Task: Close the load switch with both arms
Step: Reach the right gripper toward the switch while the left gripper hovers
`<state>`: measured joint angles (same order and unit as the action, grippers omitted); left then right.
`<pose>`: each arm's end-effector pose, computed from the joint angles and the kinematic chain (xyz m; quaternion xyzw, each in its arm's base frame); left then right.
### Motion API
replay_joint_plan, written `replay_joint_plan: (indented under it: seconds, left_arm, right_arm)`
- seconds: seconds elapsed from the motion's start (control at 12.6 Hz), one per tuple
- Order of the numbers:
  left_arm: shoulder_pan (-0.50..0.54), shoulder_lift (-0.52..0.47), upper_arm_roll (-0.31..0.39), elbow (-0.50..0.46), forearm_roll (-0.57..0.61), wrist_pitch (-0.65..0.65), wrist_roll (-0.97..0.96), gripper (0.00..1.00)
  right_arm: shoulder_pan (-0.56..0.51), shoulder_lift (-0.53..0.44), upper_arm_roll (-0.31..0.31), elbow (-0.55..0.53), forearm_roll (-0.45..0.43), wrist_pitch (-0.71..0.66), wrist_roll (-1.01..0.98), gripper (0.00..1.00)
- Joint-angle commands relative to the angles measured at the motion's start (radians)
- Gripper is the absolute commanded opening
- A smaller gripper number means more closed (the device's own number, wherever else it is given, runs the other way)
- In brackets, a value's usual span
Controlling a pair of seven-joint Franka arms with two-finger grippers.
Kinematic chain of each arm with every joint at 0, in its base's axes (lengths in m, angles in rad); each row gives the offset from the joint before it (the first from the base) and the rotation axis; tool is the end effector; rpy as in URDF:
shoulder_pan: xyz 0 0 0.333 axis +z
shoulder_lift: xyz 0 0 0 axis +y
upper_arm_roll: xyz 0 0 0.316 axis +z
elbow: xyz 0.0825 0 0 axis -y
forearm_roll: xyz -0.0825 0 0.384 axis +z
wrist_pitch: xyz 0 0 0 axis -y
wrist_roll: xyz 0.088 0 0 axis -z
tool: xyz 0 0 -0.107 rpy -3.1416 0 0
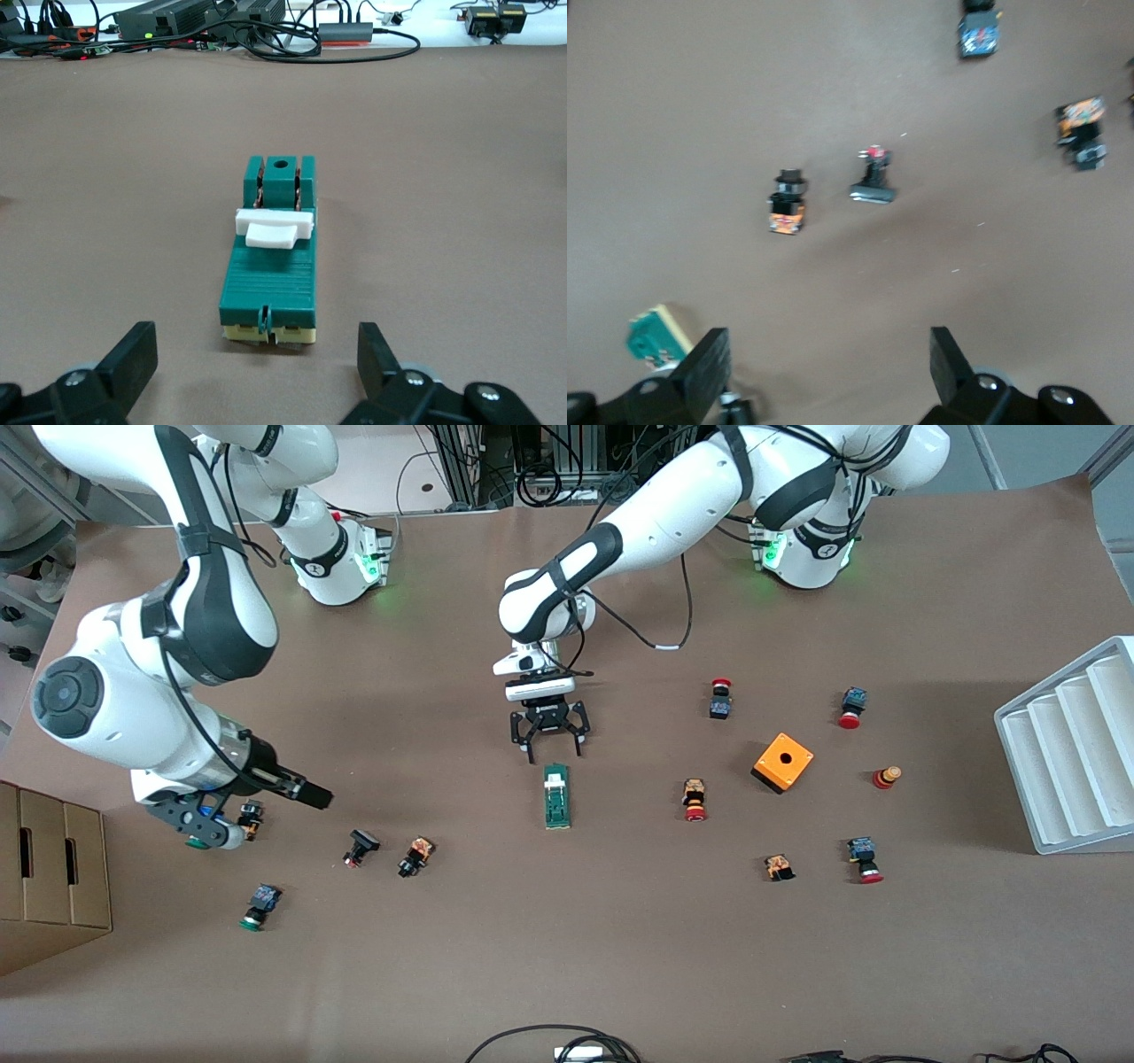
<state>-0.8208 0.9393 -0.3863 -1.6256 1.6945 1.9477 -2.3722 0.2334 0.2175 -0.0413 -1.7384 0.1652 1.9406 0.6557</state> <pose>0.3212 -0.5815 0.0939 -0.8657 -0.0531 -0.4958 0.0454 0.6084 0.1314 0.4485 -0.9634 0.2582 0.0365 0.0628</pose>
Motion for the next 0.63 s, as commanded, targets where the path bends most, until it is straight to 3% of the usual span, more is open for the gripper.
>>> replay_joint_plan:
  seconds: [0.0, 0.32, 0.55]
  left_arm:
    - [-0.043, 0.026, 0.032, 0.032, 0.028, -0.021, -0.073, 1.00]
    - [-0.051, 0.036, 0.034, 0.044, 0.028, -0.021, -0.096, 1.00]
    - [-0.054, 0.038, 0.034, 0.044, 0.028, -0.021, -0.101, 1.00]
  right_arm:
    - [0.082, 0.032, -0.008, 0.016, 0.020, 0.041, 0.178, 1.00]
    - [0.176, 0.057, -0.008, 0.013, 0.028, 0.099, 0.382, 1.00]
    - [0.227, 0.103, -0.009, 0.010, 0.140, 0.193, 0.491, 1.00]
